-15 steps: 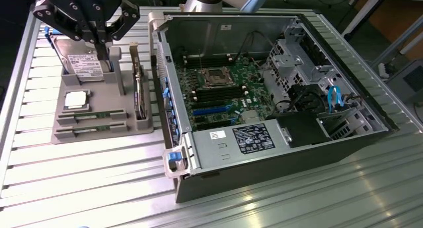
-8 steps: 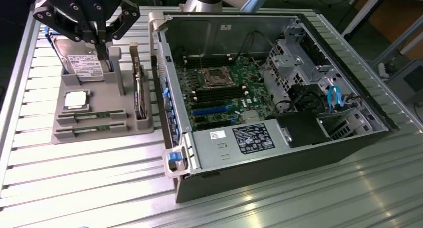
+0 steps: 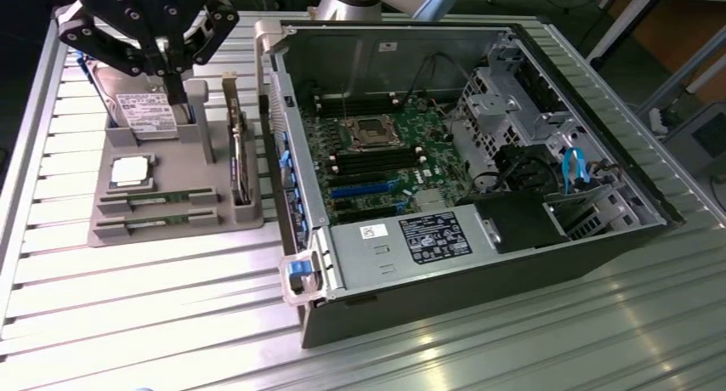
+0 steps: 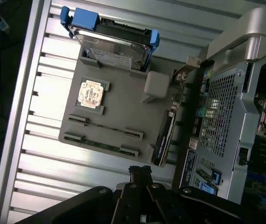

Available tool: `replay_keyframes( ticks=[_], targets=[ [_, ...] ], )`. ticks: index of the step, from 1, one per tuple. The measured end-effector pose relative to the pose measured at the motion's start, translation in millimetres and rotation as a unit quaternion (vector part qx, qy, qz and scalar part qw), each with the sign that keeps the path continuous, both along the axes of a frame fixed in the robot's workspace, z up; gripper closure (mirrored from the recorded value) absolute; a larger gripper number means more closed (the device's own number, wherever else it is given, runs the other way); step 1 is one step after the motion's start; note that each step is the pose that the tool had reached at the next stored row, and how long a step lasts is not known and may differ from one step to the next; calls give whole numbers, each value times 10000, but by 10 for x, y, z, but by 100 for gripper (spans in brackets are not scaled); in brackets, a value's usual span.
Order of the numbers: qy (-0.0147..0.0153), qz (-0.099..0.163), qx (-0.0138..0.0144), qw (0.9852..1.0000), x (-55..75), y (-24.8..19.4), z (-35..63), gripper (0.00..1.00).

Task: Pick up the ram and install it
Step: 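Pick up the ram and move it above insertion slot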

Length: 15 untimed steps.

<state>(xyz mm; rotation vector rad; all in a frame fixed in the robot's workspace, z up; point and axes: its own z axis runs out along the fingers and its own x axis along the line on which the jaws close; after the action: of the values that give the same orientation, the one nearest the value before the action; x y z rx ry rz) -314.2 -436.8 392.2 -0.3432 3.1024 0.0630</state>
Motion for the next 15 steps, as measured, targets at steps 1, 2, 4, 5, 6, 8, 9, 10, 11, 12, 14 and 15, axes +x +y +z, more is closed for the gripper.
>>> replay_keyframes(
  ticks=[1,2,4,5,6,8,9,10,11,12,14,15],
  targets=[
    [0,82,-4,10000,0,0,0,91],
    [0,184,-10,9998,0,0,0,91],
    [0,388,-23,9992,0,0,0,91],
    [0,463,-27,9989,0,0,0,91],
    [0,558,-33,9984,0,0,0,91],
    [0,717,-45,9974,0,0,0,91],
    [0,795,-51,9968,0,0,0,91],
    [1,865,-58,9962,1,0,0,91],
    [1,947,-68,9955,0,0,0,91],
    [1,1011,-77,9948,0,0,0,91],
    [2,1108,-90,9938,0,0,0,91],
    [2,1159,-97,9932,0,0,0,91]
  ],
)
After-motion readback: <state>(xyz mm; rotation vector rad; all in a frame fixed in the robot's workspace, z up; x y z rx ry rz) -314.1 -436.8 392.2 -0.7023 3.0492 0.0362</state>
